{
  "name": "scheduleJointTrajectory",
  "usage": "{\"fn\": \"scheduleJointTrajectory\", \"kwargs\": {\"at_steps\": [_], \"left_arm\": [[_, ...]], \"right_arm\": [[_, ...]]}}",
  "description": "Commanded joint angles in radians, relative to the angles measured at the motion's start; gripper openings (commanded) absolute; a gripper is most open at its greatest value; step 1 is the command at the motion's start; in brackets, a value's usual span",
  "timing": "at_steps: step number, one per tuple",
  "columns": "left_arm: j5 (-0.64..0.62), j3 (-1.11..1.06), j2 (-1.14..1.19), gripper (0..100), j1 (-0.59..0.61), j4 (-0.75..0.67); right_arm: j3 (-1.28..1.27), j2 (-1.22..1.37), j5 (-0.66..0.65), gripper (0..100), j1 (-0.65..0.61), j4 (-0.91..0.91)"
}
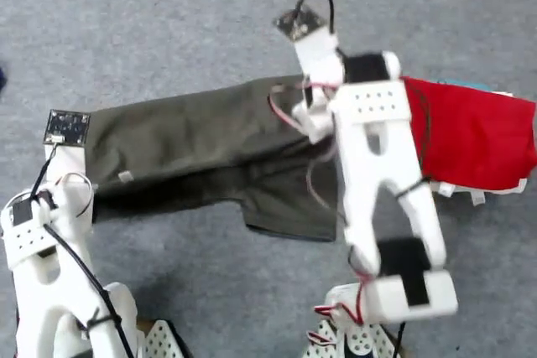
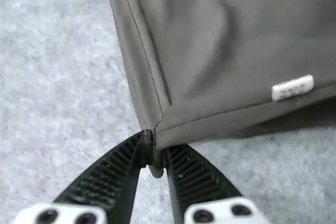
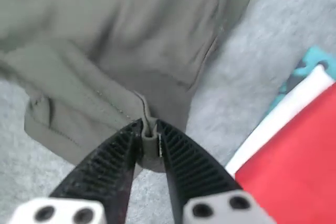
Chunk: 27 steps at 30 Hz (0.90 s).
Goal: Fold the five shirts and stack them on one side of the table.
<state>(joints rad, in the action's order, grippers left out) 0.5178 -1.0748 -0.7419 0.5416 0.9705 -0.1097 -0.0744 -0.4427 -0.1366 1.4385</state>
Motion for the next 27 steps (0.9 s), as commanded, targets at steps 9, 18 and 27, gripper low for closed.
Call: {"fn": "scheduleJointTrajectory", "kwargs": {"at_steps": [9, 18, 27], "left_arm": [[0.054, 0.041, 0.094, 3, 0.005, -0.009], [0.091, 0.074, 0.086, 15, 0.016, 0.066], [0.089, 0.417, 0.084, 16, 0.214, 0.339]], "right_arm": [[-0.565, -0.329, 0.002, 1.3, 0.009, -0.203], [-0.634, -0.338, -0.028, 9.0, 0.012, -0.207], [-0.432, -0.418, -0.06, 21.8, 0.014, -0.072]]}}
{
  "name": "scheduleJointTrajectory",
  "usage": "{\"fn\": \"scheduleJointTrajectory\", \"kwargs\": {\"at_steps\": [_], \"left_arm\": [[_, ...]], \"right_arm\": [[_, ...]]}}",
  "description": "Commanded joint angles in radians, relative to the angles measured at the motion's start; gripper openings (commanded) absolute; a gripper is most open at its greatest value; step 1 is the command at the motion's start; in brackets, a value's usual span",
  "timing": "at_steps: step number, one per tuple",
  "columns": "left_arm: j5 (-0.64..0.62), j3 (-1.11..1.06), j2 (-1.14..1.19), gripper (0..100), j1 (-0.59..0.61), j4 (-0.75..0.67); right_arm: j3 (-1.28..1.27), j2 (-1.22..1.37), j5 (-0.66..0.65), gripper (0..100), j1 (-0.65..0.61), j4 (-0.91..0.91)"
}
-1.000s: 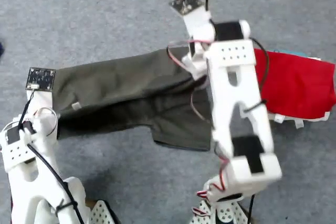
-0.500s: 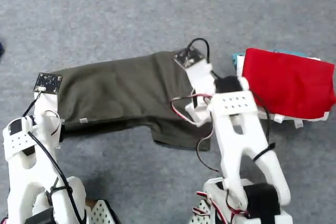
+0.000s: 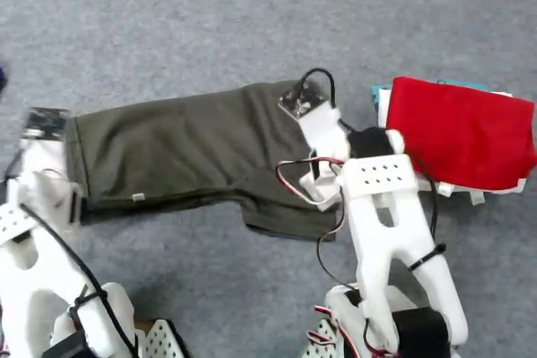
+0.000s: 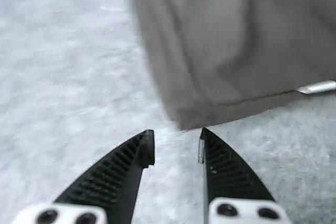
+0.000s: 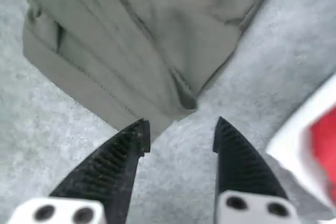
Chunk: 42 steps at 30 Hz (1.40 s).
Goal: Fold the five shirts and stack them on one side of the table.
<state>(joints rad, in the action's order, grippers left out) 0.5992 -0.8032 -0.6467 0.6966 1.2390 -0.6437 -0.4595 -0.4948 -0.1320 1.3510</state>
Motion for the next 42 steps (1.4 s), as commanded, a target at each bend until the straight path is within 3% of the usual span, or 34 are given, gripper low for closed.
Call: {"fn": "scheduleJointTrajectory", "kwargs": {"at_steps": [1, 4, 7, 13, 20, 27, 38, 42], "left_arm": [[0.008, 0.183, -0.011, 16, 0.071, 0.095], [-0.006, 0.283, -0.009, 16, 0.074, 0.112], [-0.155, 0.331, 0.028, 5, -0.025, 0.071], [-0.489, 0.389, 0.307, 3, -0.268, -0.137], [-0.723, 0.559, 0.743, 3, -0.285, -0.259], [-0.867, 0.596, 0.93, 3, -0.285, -0.264], [-0.867, 0.605, 0.961, 3, -0.292, -0.269], [-0.867, 0.602, 0.961, 3, -0.292, -0.269]], "right_arm": [[0.124, -0.024, -0.008, 21.7, 0.003, 0.014], [0.18, 0.064, 0.084, 14.0, -0.063, -0.038], [0.246, 0.222, 0.166, 1.2, -0.138, -0.127], [0.446, 0.544, 0.295, 1.4, -0.207, -0.184], [0.501, 0.723, 0.301, 1.5, -0.262, -0.16], [0.348, 0.641, 0.301, 1.5, -0.325, -0.146], [-0.156, 0.191, 0.253, 1.5, -0.39, -0.147], [-0.191, 0.042, 0.242, 1.5, -0.439, -0.089]]}}
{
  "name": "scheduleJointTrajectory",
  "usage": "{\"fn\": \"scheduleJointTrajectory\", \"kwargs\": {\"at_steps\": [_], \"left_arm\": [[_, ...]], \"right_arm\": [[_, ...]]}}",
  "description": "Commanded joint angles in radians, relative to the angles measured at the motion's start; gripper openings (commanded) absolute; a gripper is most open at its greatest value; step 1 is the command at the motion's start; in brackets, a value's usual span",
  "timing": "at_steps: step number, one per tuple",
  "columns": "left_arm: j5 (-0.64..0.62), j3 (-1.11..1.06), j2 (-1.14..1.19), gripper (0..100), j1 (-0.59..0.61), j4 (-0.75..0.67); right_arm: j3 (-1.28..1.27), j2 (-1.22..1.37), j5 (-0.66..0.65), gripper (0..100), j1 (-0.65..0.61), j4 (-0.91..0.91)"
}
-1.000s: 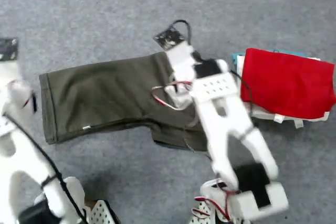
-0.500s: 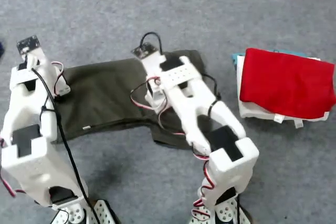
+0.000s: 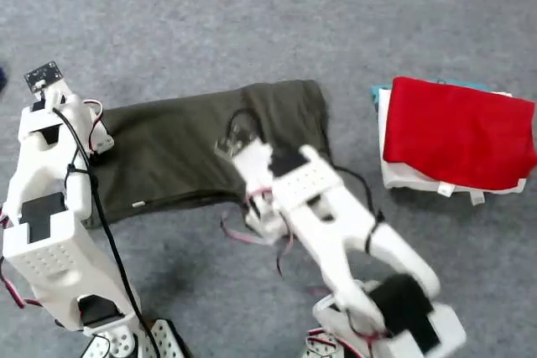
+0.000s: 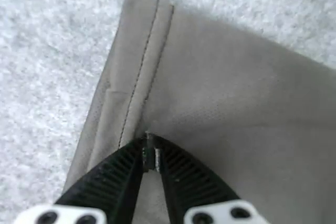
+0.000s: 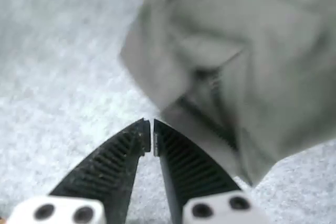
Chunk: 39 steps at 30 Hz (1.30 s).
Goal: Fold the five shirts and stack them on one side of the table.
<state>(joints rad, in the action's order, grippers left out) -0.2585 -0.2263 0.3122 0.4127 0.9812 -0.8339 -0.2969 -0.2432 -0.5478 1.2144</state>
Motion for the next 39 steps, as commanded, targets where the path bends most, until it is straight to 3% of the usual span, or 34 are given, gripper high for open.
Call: {"fn": "scheduleJointTrajectory", "kwargs": {"at_steps": [1, 5, 13, 17, 29, 34, 39], "left_arm": [[-0.009, 0.025, 0.002, 3, -0.008, -0.011], [-0.009, 0.019, 0.002, 3, -0.008, -0.011], [-0.009, 0.019, 0.002, 3, -0.008, -0.006], [-0.009, 0.008, 0.002, 3, -0.005, -0.011], [-0.009, 0.008, 0.002, 3, -0.005, -0.011], [-0.009, 0.008, 0.002, 3, -0.005, -0.011], [-0.008, 0.01, 0.002, 3, -0.004, -0.008]], "right_arm": [[0.036, -0.156, -0.009, 1.5, -0.018, 0.077], [0.209, -0.174, -0.043, 1.5, 0.058, 0.081], [0.371, 0.214, -0.037, 1.5, 0.155, -0.118], [0.398, 0.348, 0.06, 1.5, 0.106, -0.104], [0.196, 0.208, 0.063, 1.5, -0.124, -0.044], [0.248, 0.171, -0.005, 1.5, 0.002, 0.008], [0.572, 0.091, -0.064, 1.5, 0.213, 0.166]]}}
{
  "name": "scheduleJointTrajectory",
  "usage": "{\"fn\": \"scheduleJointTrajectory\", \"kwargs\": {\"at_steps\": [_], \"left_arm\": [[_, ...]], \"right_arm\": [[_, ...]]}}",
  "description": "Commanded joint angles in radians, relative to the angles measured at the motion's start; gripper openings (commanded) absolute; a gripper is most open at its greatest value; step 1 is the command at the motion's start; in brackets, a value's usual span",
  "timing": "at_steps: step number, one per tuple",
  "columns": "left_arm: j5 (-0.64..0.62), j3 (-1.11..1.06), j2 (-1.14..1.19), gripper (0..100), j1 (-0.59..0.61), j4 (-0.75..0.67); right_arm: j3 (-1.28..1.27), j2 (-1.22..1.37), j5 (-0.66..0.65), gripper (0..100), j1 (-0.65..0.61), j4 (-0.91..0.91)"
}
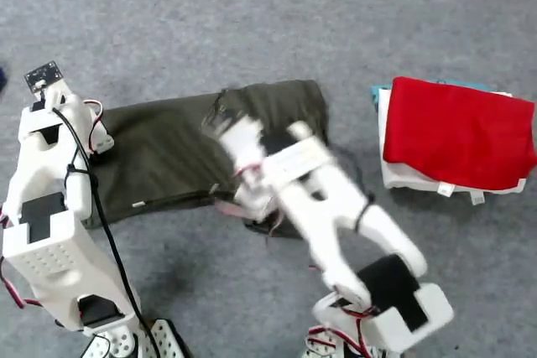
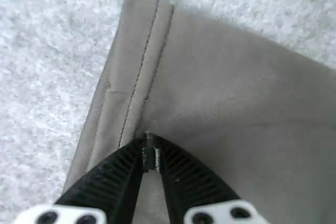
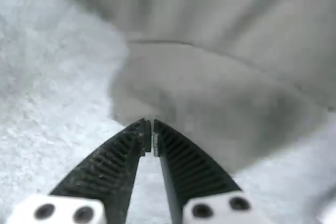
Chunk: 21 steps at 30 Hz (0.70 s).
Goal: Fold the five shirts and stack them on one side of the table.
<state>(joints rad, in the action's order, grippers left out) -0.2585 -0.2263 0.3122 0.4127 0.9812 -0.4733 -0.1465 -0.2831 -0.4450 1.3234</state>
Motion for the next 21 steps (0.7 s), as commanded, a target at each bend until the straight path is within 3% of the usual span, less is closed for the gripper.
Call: {"fn": "scheduleJointTrajectory", "kwargs": {"at_steps": [1, 11, 15, 21], "left_arm": [[-0.008, 0.012, 0.002, 3, 0.001, -0.005], [-0.009, 0.018, -0.003, 3, 0.024, -0.012], [0.006, 0.018, -0.006, 3, 0.025, -0.012], [0.135, 0.018, -0.008, 3, 0.024, -0.012]], "right_arm": [[0.277, -0.045, -0.018, 1.5, 0.143, 0.049], [0.777, 0.596, 0.026, 1.5, 0.298, -0.163], [1.044, 0.865, 0.029, 1.5, 0.377, -0.097], [1.438, 1.153, 0.011, 1.5, 0.408, 0.094]]}}
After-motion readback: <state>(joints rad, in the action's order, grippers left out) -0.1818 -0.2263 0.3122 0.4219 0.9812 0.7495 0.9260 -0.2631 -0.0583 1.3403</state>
